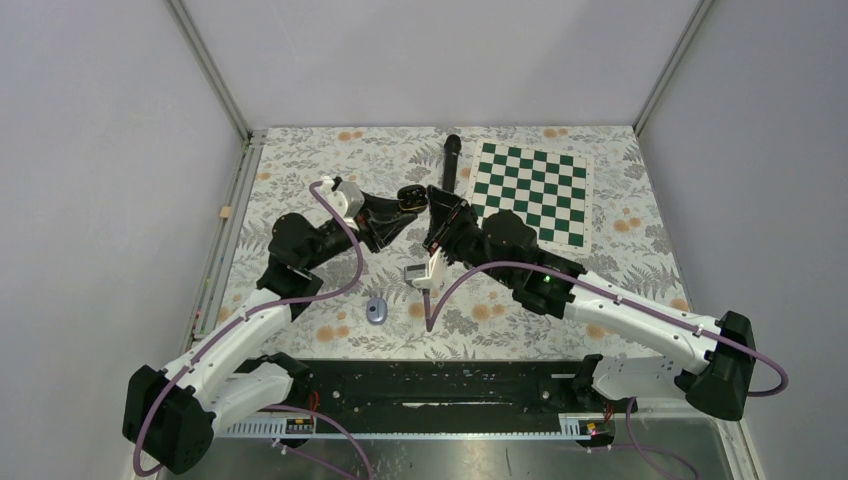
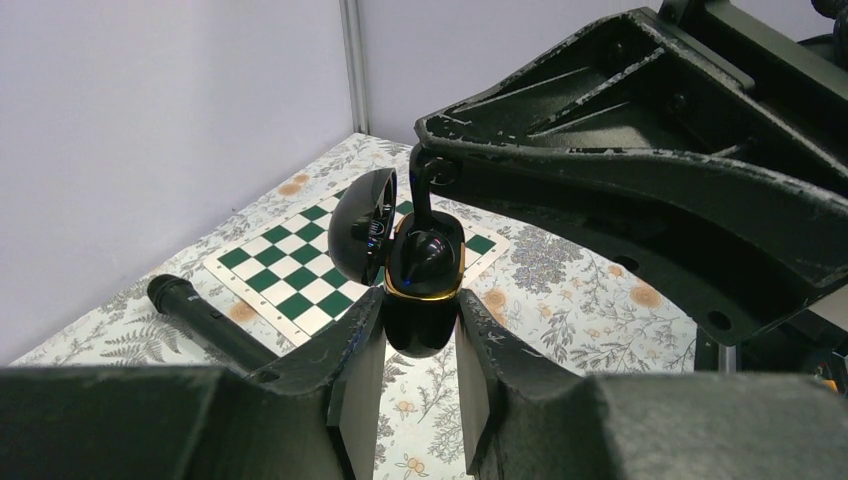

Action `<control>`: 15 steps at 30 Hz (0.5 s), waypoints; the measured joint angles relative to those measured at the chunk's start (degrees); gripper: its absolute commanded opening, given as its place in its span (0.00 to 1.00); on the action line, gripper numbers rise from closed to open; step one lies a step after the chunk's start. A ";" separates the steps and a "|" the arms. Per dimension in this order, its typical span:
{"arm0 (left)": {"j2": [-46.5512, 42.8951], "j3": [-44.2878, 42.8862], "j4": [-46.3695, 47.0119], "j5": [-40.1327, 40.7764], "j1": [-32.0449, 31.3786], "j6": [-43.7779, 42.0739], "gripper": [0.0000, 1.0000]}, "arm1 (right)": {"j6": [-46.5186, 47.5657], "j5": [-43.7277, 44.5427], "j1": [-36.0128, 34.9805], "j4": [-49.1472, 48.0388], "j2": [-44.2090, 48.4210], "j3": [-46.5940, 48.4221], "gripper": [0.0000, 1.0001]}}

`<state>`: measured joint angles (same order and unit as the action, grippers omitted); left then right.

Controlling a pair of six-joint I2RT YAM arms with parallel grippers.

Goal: Insert the wireless bluetooth earbuds into the charging case
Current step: Insert the right earbud into the right side groove of the charging case.

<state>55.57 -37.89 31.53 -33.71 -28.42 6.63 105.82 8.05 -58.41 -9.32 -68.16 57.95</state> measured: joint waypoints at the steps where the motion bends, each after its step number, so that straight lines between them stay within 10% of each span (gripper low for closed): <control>1: 0.02 0.00 -0.04 0.11 0.00 0.26 0.00 | 0.28 -0.07 0.00 0.00 -0.02 -0.11 0.00; 15: 0.83 0.00 -0.07 0.61 -0.02 2.69 0.00 | 2.86 -0.42 -0.02 1.77 0.02 -0.39 0.14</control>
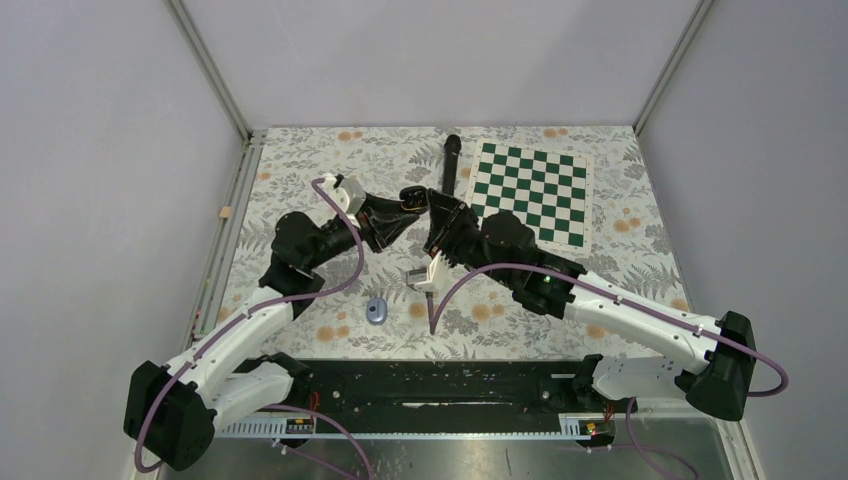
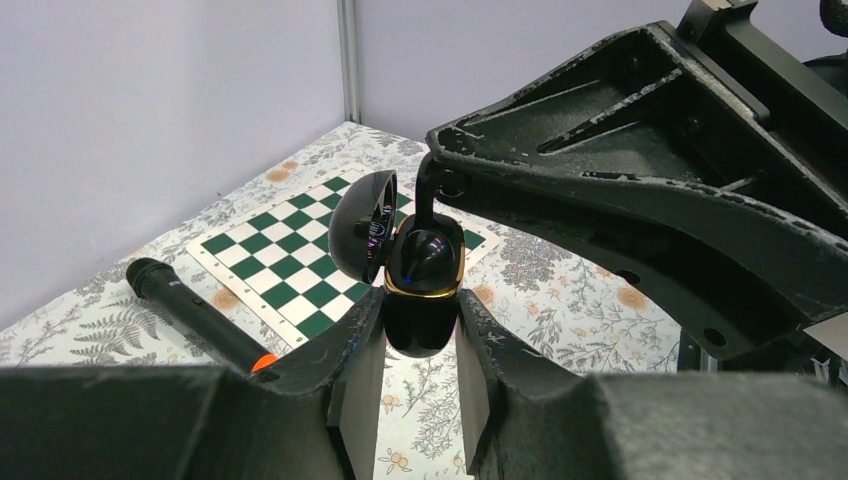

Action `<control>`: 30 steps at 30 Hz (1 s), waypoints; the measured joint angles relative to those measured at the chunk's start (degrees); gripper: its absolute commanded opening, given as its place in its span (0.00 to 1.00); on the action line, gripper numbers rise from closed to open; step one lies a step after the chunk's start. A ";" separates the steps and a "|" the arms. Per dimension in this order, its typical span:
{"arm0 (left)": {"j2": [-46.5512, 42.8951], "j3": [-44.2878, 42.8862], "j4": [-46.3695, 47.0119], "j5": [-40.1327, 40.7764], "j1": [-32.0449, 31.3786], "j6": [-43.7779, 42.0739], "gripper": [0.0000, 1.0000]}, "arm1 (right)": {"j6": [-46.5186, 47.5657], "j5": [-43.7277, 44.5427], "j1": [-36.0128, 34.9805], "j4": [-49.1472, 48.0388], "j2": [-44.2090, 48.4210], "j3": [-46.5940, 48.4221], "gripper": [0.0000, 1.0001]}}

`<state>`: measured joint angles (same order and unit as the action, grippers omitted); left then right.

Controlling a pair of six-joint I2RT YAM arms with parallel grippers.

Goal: Insert the wireless bluetooth earbuds into the charging case
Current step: Insert the right earbud into the right side groove of the charging case.

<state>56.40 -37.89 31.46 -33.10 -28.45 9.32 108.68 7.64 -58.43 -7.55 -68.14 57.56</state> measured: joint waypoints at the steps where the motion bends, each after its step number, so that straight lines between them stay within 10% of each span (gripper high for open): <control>1: 0.22 0.00 0.00 0.00 -0.02 0.09 0.00 | 0.26 0.02 0.00 0.42 0.02 0.00 0.19; 30: 3.19 1.49 6.51 0.35 -0.33 -1.11 0.00 | -9.07 2.43 -0.02 20.44 -0.59 12.44 0.67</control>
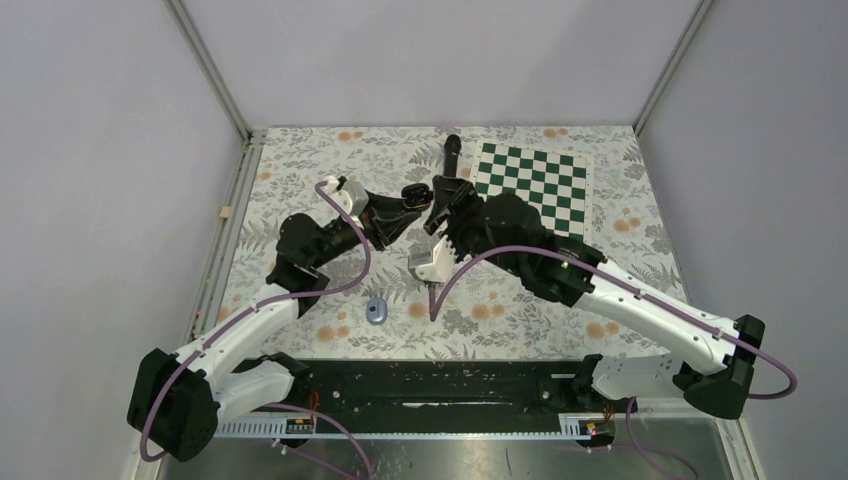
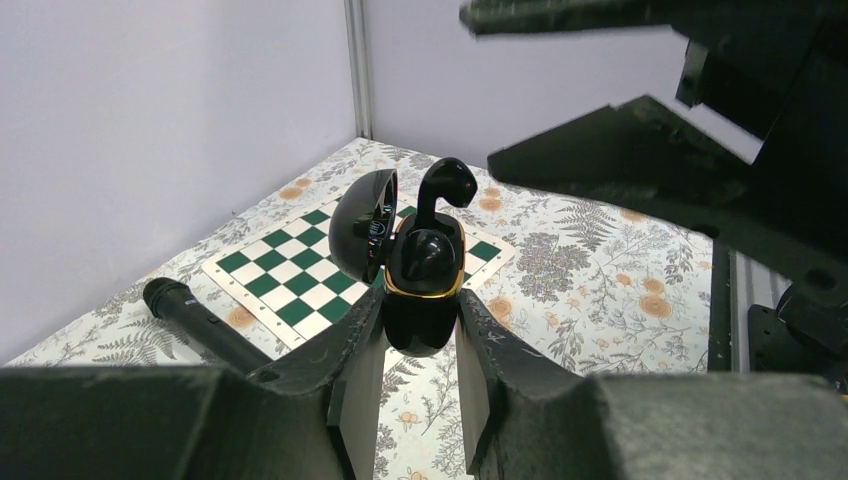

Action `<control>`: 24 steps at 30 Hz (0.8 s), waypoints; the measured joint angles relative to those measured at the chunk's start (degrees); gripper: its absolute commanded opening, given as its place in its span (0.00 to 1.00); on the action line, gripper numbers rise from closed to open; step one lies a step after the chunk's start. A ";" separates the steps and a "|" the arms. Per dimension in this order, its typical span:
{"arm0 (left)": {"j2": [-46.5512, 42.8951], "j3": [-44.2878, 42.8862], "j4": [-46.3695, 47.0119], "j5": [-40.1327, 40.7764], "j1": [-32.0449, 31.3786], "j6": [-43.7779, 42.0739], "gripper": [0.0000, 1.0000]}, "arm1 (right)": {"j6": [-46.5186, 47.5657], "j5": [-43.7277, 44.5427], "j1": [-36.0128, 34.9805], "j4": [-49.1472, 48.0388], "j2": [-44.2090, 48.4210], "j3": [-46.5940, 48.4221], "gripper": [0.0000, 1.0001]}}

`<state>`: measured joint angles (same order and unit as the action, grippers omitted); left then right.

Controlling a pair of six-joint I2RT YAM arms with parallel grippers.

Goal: Insert the wireless bluetooth earbuds into the charging case
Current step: Insert the right earbud into the right side groove of the charging case.

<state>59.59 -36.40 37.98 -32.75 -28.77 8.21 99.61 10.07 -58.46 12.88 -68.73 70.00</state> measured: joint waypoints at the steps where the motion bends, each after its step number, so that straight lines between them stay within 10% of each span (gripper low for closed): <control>1: 0.00 0.15 0.26 0.00 0.00 -0.04 0.00 | -0.55 -0.02 -0.02 0.17 -0.07 0.46 0.67; 12: 0.15 0.44 1.14 -4.63 0.44 -2.49 0.00 | -35.15 -10.73 2.75 31.58 -6.51 34.05 0.54; 24: 0.15 0.44 0.59 -12.00 1.14 -3.80 0.00 | -65.35 -27.30 11.76 43.91 -12.72 34.58 0.34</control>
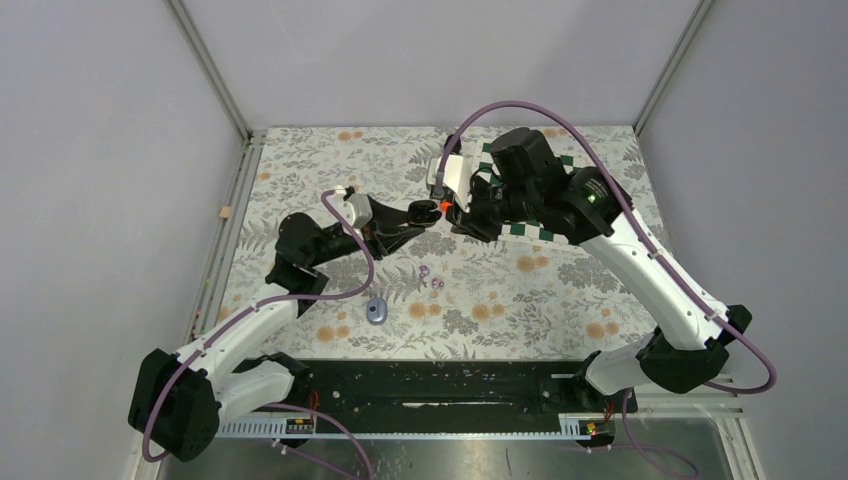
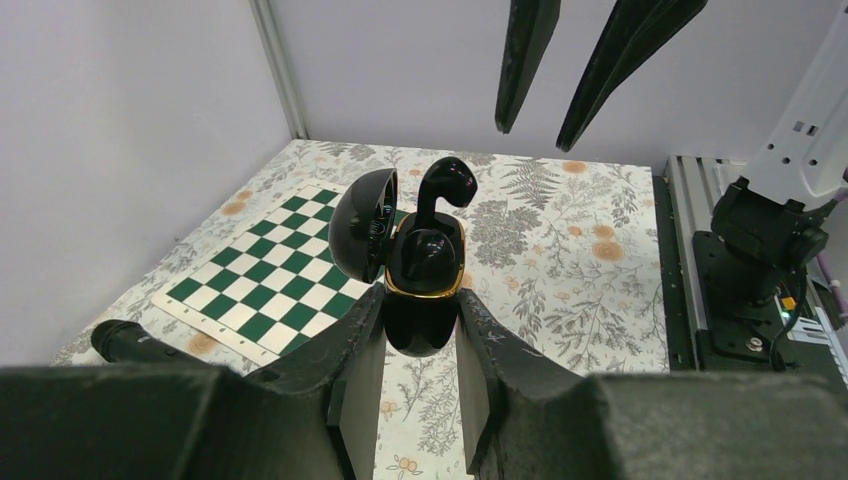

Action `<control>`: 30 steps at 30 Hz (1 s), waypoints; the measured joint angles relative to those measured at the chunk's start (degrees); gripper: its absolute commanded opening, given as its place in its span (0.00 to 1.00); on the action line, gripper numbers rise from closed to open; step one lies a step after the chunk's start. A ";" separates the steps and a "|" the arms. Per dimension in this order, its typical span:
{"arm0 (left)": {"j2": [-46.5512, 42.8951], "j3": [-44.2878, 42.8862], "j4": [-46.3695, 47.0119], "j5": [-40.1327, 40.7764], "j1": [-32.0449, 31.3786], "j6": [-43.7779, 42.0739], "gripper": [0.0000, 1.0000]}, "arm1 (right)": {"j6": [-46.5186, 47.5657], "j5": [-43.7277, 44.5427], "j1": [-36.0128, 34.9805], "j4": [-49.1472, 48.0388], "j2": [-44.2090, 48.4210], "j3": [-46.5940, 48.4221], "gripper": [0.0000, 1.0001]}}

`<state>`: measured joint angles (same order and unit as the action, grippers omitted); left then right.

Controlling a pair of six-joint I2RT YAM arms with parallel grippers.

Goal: Insert the wireless bluetooth earbuds into the charging case
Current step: Insert the right earbud into the right side groove of the charging case.

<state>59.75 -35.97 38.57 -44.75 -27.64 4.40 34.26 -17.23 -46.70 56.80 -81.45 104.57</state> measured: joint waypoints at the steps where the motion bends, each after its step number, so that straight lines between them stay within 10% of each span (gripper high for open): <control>1: 0.00 0.00 -0.24 -0.31 0.00 -0.09 0.00 | -0.83 -0.42 0.00 -0.02 -0.35 -0.04 0.34; 30: -0.44 0.00 -2.71 -1.81 0.42 -2.71 0.00 | -8.61 1.51 0.00 -1.42 -7.63 3.39 0.20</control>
<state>59.31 -35.97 35.86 -46.57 -27.22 1.69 25.65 -15.73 -46.70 55.37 -89.08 107.96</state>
